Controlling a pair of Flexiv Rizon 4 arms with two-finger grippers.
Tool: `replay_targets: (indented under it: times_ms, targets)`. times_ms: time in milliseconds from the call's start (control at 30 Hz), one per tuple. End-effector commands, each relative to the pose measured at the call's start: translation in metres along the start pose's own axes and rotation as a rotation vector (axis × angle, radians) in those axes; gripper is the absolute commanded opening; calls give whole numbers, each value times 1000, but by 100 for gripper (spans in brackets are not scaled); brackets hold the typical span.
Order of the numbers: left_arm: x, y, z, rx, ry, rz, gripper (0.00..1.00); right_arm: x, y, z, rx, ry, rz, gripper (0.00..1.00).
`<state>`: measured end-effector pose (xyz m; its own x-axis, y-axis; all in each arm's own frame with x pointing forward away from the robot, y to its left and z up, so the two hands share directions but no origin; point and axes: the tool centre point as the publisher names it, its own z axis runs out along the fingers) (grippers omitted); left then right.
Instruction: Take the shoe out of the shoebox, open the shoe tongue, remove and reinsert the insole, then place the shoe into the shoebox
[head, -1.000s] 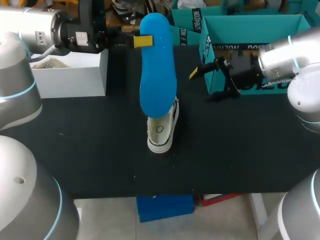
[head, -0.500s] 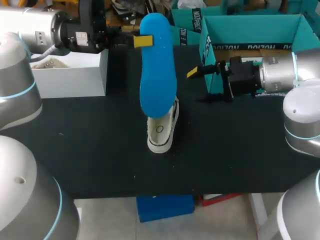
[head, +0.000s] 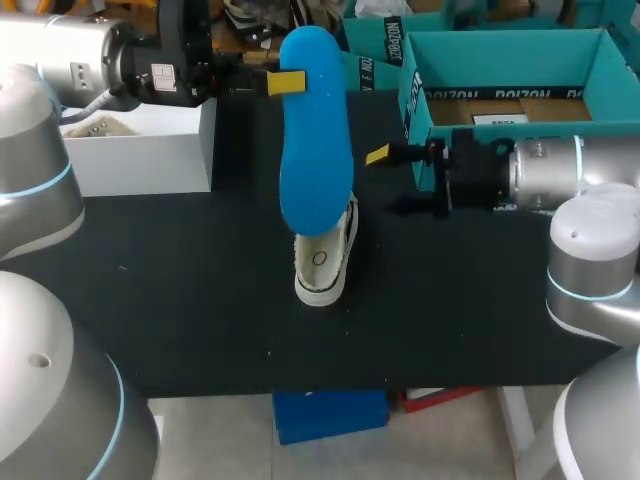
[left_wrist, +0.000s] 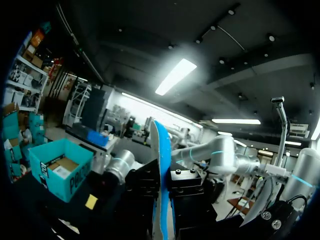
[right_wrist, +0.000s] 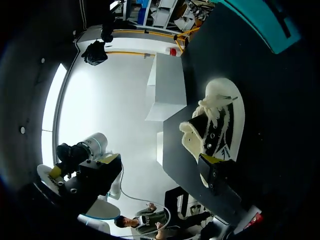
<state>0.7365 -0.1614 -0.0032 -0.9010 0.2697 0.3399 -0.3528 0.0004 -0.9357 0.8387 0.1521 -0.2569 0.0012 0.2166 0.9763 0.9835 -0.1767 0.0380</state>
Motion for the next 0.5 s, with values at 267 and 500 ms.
replay_targets:
  times_ms: [267, 500]
  targets:
    - [1, 1, 1, 1, -4, 1, 0, -8, -1, 4, 17, 77, -12, 100]
    - [1, 3, 7, -20, -13, 112, 0, -8, -1, 4, 17, 77, -12, 100]
